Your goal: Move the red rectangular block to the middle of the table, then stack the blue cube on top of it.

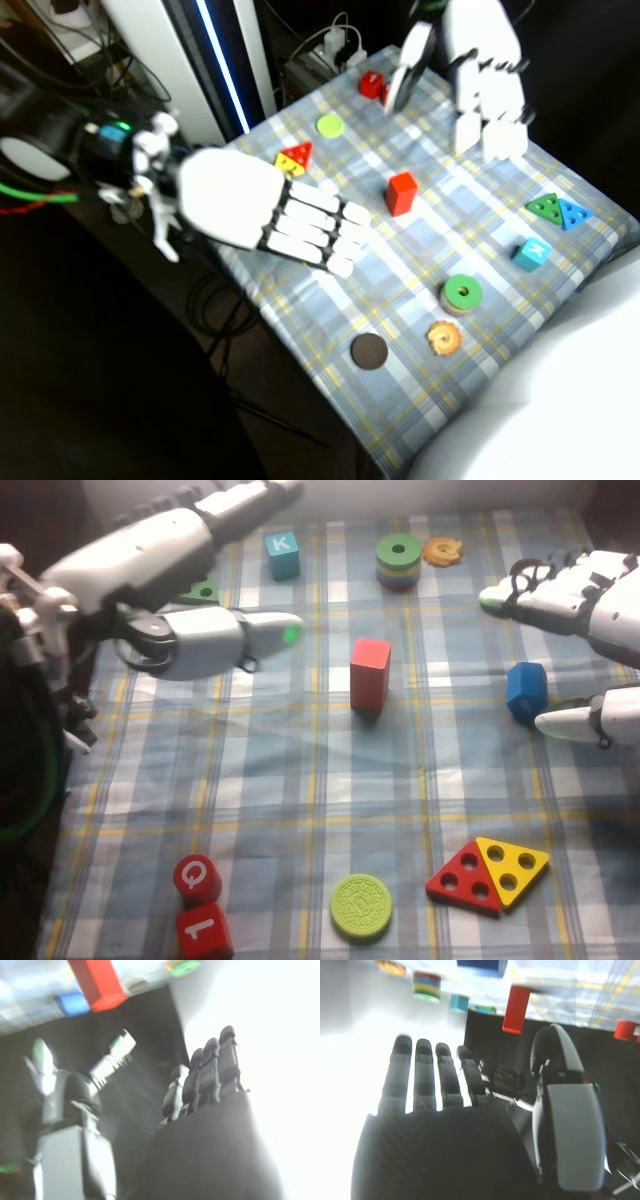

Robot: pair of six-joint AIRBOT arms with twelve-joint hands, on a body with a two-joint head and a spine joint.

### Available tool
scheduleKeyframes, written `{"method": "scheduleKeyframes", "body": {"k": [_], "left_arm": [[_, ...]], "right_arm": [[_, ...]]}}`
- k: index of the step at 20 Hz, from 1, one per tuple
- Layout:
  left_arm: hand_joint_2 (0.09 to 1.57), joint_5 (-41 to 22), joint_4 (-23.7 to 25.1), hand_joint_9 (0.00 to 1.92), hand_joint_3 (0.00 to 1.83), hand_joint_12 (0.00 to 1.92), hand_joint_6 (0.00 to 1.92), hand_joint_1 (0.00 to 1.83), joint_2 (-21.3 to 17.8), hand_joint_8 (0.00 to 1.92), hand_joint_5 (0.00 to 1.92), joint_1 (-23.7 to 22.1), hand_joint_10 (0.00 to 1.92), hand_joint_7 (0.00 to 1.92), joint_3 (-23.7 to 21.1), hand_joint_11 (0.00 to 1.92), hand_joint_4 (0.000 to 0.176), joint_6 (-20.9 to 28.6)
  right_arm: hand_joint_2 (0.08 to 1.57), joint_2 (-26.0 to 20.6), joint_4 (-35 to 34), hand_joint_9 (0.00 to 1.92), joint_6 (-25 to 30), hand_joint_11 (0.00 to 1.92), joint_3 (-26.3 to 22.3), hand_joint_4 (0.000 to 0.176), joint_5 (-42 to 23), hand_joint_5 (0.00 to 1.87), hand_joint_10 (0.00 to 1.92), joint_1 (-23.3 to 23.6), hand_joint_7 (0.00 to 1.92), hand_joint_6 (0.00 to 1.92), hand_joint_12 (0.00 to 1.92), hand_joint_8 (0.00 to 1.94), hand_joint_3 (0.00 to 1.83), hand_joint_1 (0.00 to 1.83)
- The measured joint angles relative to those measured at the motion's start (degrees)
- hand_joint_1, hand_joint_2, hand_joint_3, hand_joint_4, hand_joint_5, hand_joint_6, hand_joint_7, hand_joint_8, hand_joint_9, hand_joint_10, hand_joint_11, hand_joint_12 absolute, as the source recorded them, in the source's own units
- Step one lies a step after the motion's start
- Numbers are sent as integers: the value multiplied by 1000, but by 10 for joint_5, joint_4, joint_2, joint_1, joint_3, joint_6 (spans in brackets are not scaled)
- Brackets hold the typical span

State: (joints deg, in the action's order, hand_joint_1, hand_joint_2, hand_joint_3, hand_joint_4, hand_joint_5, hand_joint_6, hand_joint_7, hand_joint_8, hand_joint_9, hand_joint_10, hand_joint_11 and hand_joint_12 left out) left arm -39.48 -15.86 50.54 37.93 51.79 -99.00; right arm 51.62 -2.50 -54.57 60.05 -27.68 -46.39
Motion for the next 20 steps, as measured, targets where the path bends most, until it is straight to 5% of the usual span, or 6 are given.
{"method": "scheduleKeyframes", "body": {"k": [4,5,9,12,17,20], "left_arm": [[1371,-33,9,0,19,0,0,728,-7,0,0,20,0,0,-20,0,12,2],[1386,-38,10,0,17,0,0,629,-10,0,0,24,0,0,-20,0,37,2],[1369,-64,2,0,2,0,0,680,-19,0,0,35,0,0,-23,0,40,14],[1378,-67,0,0,3,0,0,682,-19,0,0,42,0,0,-26,0,60,16],[1378,-73,-1,0,1,0,0,675,-21,0,0,44,0,0,-27,0,30,16],[1381,-78,-4,0,2,0,0,656,-21,0,0,45,0,0,-27,0,42,16]], "right_arm": [[1141,19,-28,0,-1,0,21,0,12,329,751,-11,299,182,1390,24,0,707],[1145,19,-37,0,-1,0,22,0,14,284,820,-17,351,423,1387,14,0,757],[1164,23,-56,4,-2,0,32,0,12,211,801,-24,359,601,1402,7,0,676],[1162,35,-63,0,-2,0,39,0,13,184,825,-24,377,747,1454,8,2,631],[1173,43,-68,5,-2,0,43,0,14,213,919,-24,411,715,1464,18,1,612],[1176,46,-70,30,-2,0,44,0,14,219,1024,-24,458,788,1568,38,1,605]]}}
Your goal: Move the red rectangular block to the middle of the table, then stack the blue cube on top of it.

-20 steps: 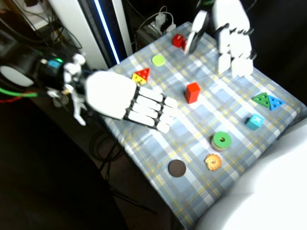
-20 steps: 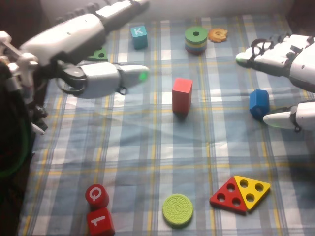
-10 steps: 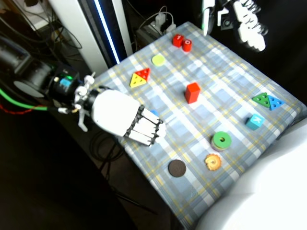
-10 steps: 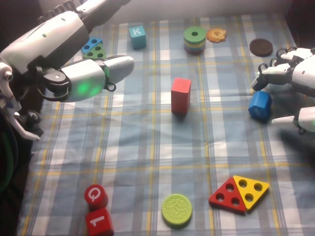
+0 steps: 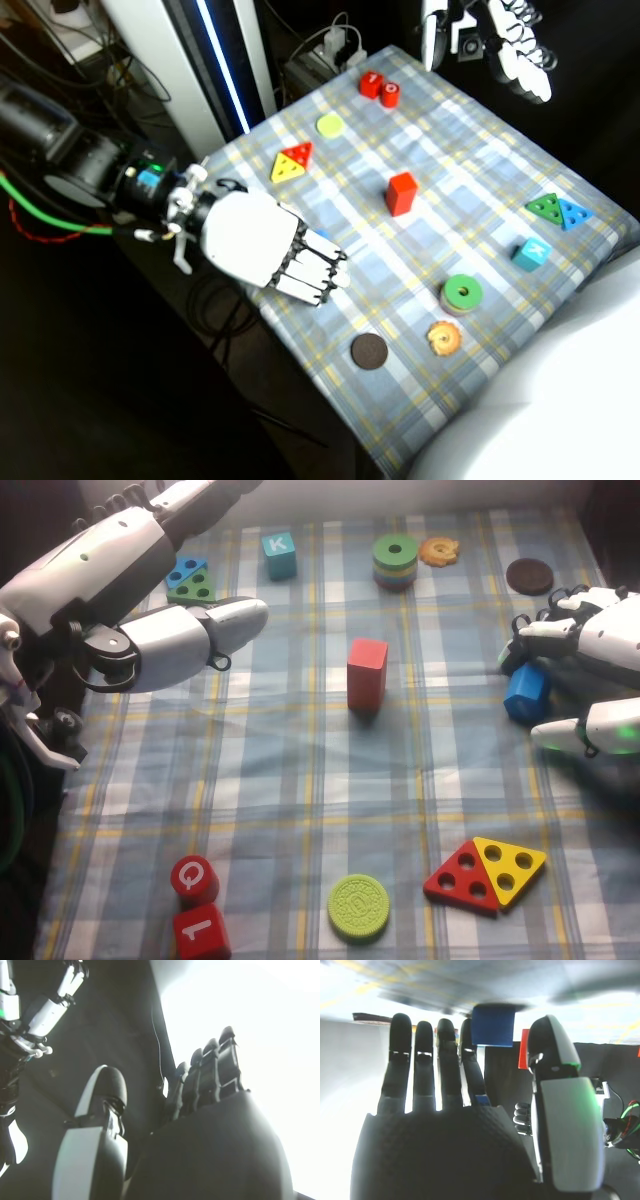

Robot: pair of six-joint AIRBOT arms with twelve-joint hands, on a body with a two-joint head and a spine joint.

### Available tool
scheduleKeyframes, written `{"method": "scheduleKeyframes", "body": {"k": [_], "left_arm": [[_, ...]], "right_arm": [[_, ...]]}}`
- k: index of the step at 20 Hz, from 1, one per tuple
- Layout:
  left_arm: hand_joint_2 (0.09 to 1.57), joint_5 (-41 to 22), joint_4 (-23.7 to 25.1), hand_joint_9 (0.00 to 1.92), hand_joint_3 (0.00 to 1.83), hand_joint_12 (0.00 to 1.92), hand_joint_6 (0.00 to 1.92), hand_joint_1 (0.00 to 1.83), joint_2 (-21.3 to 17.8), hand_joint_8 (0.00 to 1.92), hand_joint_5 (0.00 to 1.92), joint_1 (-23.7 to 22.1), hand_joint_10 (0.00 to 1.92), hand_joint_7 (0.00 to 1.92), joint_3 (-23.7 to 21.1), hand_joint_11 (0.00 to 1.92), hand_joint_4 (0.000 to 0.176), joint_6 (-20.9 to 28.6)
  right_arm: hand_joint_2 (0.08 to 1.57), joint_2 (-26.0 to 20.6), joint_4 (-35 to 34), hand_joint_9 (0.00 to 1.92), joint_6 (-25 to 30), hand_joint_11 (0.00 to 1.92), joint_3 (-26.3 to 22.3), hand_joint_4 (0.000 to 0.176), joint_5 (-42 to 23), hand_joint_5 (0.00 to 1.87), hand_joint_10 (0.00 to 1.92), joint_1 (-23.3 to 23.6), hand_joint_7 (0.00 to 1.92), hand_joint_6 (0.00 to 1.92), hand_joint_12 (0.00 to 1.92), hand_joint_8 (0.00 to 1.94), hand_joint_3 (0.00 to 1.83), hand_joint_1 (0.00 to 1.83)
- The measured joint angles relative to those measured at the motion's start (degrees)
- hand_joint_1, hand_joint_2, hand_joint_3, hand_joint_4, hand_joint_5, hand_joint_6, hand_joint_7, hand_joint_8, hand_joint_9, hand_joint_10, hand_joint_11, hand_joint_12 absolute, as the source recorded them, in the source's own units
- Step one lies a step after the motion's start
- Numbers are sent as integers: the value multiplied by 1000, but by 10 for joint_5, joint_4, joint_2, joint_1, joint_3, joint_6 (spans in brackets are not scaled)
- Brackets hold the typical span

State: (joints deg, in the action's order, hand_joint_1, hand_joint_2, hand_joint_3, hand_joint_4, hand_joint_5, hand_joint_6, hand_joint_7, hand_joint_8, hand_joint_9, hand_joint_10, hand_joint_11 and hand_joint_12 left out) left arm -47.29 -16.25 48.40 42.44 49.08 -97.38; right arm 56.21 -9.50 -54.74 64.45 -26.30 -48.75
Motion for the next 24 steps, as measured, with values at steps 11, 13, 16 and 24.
{"method": "scheduleKeyframes", "body": {"k": [11,13,16,24], "left_arm": [[1391,-9,-6,0,1,0,0,663,0,0,0,7,0,0,-3,0,23,4],[1395,-10,-7,0,2,0,0,656,0,0,0,7,0,0,-3,0,22,4],[1402,-12,-7,0,5,0,0,635,0,0,0,9,0,0,-3,0,33,4],[1415,-13,-14,0,5,0,0,581,0,0,0,15,0,0,-3,0,27,7]], "right_arm": [[1336,5,14,160,0,0,7,0,-8,559,1753,11,673,1381,1921,1742,0,1141],[1336,4,34,159,0,0,7,0,8,567,1762,22,663,1393,1921,1738,0,1130],[1304,4,65,217,0,0,5,0,29,629,1704,40,706,1318,1921,1652,0,1146],[1316,4,123,176,0,0,-3,0,54,665,1736,82,610,1267,1921,1789,4,1146]]}}
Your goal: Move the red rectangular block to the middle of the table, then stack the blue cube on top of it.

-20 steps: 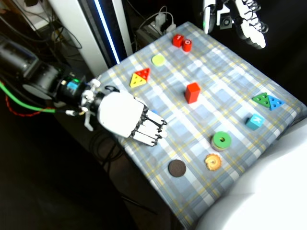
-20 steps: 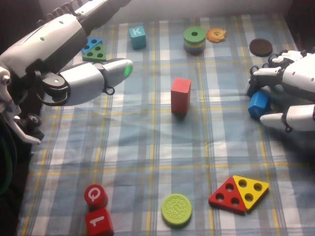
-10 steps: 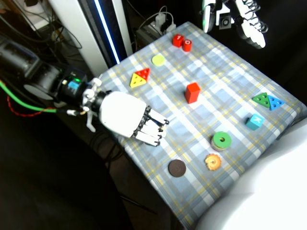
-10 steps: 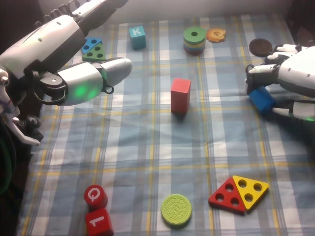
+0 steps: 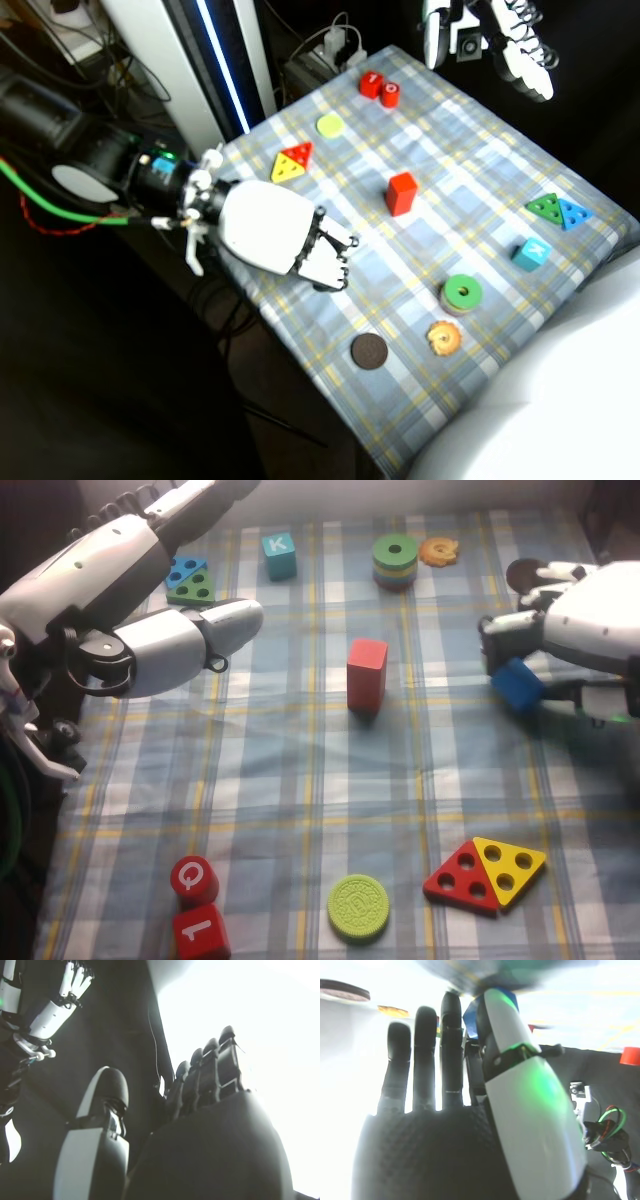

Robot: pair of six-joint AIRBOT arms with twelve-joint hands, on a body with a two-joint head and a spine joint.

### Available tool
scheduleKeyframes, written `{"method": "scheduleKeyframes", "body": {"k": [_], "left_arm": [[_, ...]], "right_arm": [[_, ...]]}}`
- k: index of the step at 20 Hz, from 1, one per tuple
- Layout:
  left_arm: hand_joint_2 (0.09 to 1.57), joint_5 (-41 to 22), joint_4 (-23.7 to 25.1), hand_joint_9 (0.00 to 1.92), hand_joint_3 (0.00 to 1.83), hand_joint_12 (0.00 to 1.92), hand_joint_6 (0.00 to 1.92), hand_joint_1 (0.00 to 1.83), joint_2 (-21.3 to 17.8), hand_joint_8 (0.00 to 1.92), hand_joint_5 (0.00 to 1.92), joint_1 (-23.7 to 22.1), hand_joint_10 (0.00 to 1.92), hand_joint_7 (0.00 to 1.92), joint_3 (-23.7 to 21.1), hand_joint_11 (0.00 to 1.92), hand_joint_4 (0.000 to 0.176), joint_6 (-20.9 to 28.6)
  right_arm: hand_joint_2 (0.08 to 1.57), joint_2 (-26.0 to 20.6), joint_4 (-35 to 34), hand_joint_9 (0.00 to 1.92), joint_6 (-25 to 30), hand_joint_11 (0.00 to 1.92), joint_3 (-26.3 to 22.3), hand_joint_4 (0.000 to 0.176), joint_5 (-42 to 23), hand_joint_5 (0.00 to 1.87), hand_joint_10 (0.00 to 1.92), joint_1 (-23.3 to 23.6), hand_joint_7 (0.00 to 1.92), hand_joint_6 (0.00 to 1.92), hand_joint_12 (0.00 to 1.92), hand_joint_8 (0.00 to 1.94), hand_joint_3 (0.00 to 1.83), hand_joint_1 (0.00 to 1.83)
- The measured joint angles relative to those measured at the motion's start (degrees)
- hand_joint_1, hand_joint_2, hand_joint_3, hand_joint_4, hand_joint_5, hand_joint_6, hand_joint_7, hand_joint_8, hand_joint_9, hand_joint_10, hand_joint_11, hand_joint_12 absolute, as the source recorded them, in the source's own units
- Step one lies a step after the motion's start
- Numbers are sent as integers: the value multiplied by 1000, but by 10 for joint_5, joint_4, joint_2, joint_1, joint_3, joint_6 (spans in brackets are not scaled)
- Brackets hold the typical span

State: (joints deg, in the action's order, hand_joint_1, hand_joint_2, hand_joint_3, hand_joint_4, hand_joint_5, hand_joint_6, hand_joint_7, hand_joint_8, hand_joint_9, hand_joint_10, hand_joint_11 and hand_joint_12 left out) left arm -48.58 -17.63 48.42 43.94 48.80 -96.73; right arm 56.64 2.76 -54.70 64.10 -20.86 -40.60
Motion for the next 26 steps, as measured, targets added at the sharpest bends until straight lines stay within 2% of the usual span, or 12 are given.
{"method": "scheduleKeyframes", "body": {"k": [5,8,9,10,11,12,14,15,16,17,21,26], "left_arm": [[1420,-3,-10,0,3,0,0,635,0,0,0,3,0,0,0,0,18,2],[1404,-7,-15,0,0,0,0,726,0,0,0,8,0,0,0,0,13,5],[1402,-13,-19,0,0,0,0,748,0,0,0,14,0,0,2,0,11,7],[1408,-13,-27,0,0,0,0,747,0,0,0,16,0,0,2,0,8,7],[1410,-16,-30,0,0,0,0,760,0,0,0,17,0,0,3,0,16,7],[1417,-19,-30,0,2,0,0,794,0,0,0,19,0,0,5,0,0,8],[1422,-21,-34,0,3,0,0,835,0,0,0,20,0,0,5,0,8,8],[1416,-21,-35,0,0,0,1,883,0,0,2,20,0,0,5,0,17,9],[1423,-21,-38,0,3,0,0,894,0,0,0,21,0,0,6,0,26,11],[1429,-21,-41,0,5,0,0,884,0,0,0,21,0,0,7,0,31,11],[1426,-25,-43,0,2,0,0,890,0,0,0,23,0,0,8,0,36,17],[1430,-25,-44,0,3,0,1,887,3,0,4,24,0,0,12,0,37,22]], "right_arm": [[1301,7,73,314,37,25,0,0,-8,649,1748,59,678,1313,1921,1695,1,1144],[1329,30,104,308,55,200,12,0,2,684,1829,77,541,1345,1921,1801,3,1119],[1318,39,123,246,72,41,19,0,2,727,1503,86,518,1480,1921,1594,0,1131],[1338,45,135,241,82,7,22,0,1,686,1417,92,498,1578,1879,1578,0,1110],[1348,50,142,240,83,1,24,0,1,668,1415,97,483,1603,1870,1596,1,1098],[1348,56,147,269,84,43,27,0,1,667,1424,100,480,1585,1886,1615,0,1096],[1333,65,154,271,84,39,31,0,2,708,1351,105,477,1535,1891,1595,0,1122],[1297,68,155,220,84,7,32,0,3,672,1192,108,392,1465,1794,1023,0,1075],[1295,75,159,304,84,51,38,0,4,741,1332,111,521,1424,1896,1440,0,1127],[1286,78,160,341,85,93,39,0,4,755,1395,111,580,1403,1916,1502,0,1135],[1274,93,169,184,89,4,45,0,7,833,1504,116,549,1243,1921,1597,0,1166],[1317,109,181,131,96,0,54,0,16,750,1433,119,481,1386,1862,1670,1,1132]]}}
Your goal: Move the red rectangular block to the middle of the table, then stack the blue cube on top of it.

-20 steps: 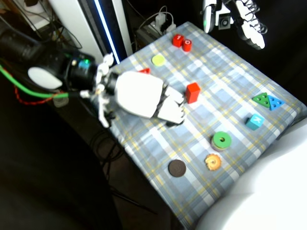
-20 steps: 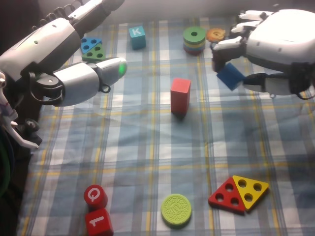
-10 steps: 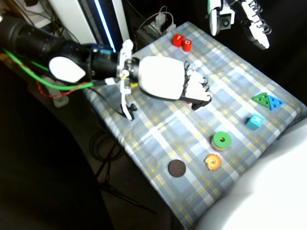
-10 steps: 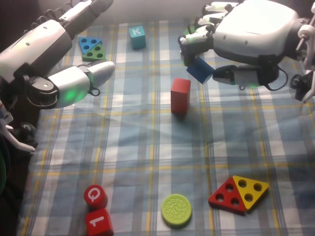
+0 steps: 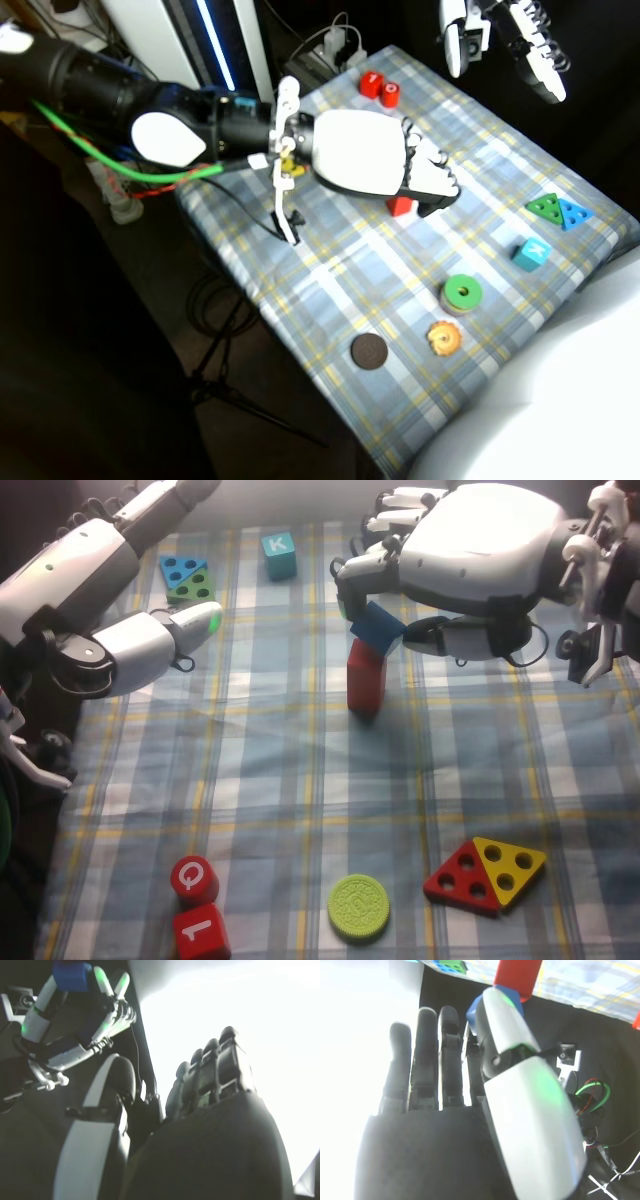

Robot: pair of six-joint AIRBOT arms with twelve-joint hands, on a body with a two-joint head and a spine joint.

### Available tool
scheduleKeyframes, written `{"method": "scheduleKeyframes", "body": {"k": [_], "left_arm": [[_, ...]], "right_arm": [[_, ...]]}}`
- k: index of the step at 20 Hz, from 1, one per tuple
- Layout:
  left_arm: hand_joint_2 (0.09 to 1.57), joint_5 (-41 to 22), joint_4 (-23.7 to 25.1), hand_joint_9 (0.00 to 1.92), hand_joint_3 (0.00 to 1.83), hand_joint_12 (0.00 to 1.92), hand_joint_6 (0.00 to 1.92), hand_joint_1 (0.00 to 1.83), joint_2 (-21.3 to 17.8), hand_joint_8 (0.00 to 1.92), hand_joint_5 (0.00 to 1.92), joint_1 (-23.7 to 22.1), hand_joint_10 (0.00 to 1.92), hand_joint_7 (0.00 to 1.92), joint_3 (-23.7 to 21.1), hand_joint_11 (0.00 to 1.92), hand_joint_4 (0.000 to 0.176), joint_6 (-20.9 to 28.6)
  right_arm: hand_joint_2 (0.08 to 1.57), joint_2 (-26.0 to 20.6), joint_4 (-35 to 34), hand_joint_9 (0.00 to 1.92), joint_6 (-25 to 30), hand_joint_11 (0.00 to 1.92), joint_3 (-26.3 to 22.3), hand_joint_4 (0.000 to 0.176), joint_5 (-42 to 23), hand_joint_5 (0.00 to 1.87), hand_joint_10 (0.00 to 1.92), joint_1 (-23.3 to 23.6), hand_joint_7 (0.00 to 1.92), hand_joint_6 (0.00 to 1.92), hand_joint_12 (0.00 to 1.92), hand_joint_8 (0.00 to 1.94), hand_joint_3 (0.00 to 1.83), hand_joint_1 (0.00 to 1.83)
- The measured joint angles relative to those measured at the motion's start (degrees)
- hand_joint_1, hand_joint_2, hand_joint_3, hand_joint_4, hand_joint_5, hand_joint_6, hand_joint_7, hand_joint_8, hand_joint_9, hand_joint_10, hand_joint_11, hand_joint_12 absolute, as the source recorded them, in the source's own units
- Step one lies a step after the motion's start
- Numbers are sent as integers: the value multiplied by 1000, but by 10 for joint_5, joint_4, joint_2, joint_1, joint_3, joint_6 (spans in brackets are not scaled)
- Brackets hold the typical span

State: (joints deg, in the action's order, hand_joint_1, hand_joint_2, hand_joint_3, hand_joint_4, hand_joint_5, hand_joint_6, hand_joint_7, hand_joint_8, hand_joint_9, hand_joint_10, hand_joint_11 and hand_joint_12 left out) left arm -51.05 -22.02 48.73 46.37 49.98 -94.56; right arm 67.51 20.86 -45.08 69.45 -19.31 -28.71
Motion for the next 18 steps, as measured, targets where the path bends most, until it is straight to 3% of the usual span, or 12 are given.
{"method": "scheduleKeyframes", "body": {"k": [2,3,4,5,6,7,8,10,14,16,17,18], "left_arm": [[1430,0,0,0,3,0,0,877,0,0,2,0,0,0,0,0,41,2],[1427,0,0,0,1,0,3,877,0,0,8,0,0,0,0,0,30,5],[1426,-1,0,0,1,0,3,876,0,0,9,1,0,0,0,0,28,8],[1426,0,1,0,1,0,5,873,0,0,13,3,0,0,1,0,26,11],[1425,0,0,0,0,0,5,873,0,0,15,3,0,0,1,0,25,12],[1422,0,0,0,0,0,4,860,0,0,14,3,0,0,1,0,29,13],[1417,-1,0,0,0,0,1,855,0,0,8,3,0,0,1,0,37,13],[1400,-5,1,0,0,0,1,861,0,0,8,7,0,0,1,0,44,16],[1371,-7,1,0,0,0,1,899,0,0,7,11,0,0,1,0,66,24],[1363,-12,0,0,0,0,0,907,0,0,7,14,0,0,1,0,60,28],[1356,-13,0,0,0,0,2,919,0,0,11,17,0,0,1,0,56,28],[1357,-13,-1,0,0,0,0,911,-1,0,1,17,0,0,0,0,58,28]], "right_arm": [[1283,3,3,276,1,0,0,0,1,655,1465,0,709,1357,1896,1535,0,1140],[1347,4,4,182,1,0,0,0,1,520,1446,0,635,1558,1867,1631,1,1075],[1249,4,4,38,1,0,0,34,2,125,1084,0,172,759,1674,867,0,877],[1172,4,6,7,1,0,0,45,5,36,598,0,34,192,1527,245,0,870],[1121,4,6,1,2,0,0,9,9,6,233,0,6,38,1176,48,0,882],[1065,4,7,0,4,0,0,18,13,0,46,0,0,7,234,9,1,844],[1044,2,9,0,8,0,-1,109,15,0,8,4,0,1,46,1,0,860],[1002,-18,9,0,12,0,-8,0,13,0,0,12,0,0,1,0,0,1071],[971,-70,0,0,12,0,-28,0,0,0,0,21,0,0,0,0,0,920],[1007,-104,-5,0,12,0,-49,35,-21,0,0,21,0,0,0,0,2,505],[1001,-125,-9,0,12,0,-61,68,-33,0,0,21,0,0,0,0,0,363],[1019,-133,-15,0,12,0,-68,136,-43,0,0,21,0,0,0,0,6,476]]}}
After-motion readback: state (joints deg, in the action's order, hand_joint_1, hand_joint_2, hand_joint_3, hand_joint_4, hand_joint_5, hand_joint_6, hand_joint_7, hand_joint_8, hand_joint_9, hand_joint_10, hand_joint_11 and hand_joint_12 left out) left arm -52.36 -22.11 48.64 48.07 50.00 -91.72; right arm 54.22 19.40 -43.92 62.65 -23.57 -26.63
